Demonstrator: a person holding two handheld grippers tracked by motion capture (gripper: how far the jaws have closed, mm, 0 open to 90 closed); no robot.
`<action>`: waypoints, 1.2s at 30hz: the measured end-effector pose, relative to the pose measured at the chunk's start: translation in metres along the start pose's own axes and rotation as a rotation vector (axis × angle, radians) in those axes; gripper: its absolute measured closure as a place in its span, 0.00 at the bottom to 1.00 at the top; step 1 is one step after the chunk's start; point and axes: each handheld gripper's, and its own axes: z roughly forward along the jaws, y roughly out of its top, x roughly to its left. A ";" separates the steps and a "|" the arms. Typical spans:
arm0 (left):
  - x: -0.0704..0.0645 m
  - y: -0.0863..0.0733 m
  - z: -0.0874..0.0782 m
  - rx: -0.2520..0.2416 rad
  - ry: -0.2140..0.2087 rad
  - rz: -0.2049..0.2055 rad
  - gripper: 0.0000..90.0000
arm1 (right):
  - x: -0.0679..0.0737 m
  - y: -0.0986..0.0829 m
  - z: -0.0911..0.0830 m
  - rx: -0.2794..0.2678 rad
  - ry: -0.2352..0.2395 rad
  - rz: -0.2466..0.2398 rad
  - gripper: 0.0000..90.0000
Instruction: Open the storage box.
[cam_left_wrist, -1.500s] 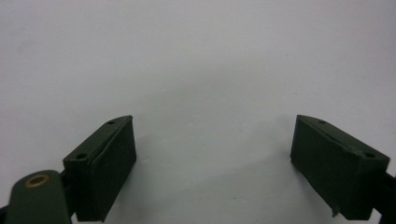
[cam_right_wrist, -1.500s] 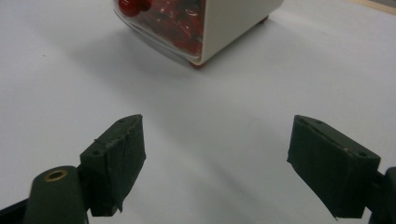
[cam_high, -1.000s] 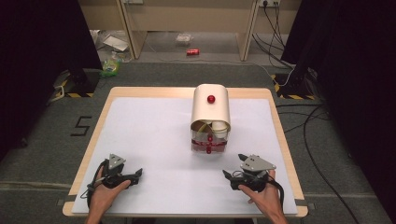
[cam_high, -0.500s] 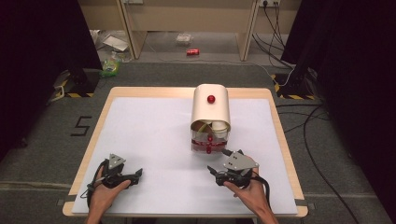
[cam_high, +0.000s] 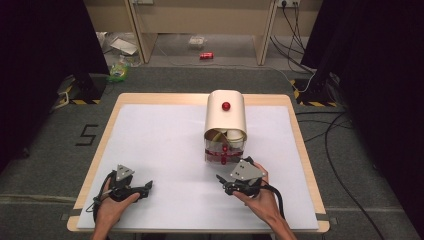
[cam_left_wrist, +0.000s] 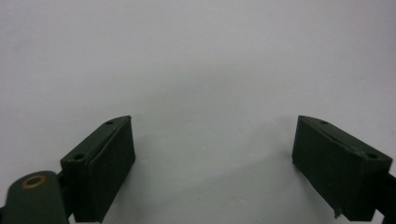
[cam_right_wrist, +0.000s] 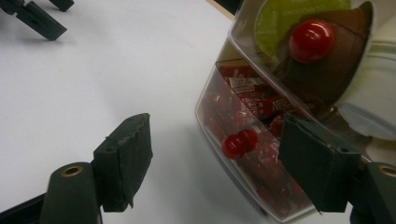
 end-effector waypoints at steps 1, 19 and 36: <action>0.000 0.000 0.000 0.001 -0.001 0.000 0.14 | 0.000 0.000 0.002 0.000 0.000 -0.009 0.29; 0.000 0.000 0.000 0.004 -0.001 0.003 0.13 | 0.012 0.004 0.025 0.030 -0.071 -0.192 0.30; 0.000 0.000 0.000 0.005 0.000 0.005 0.13 | 0.010 0.000 0.037 0.064 -0.083 -0.270 0.30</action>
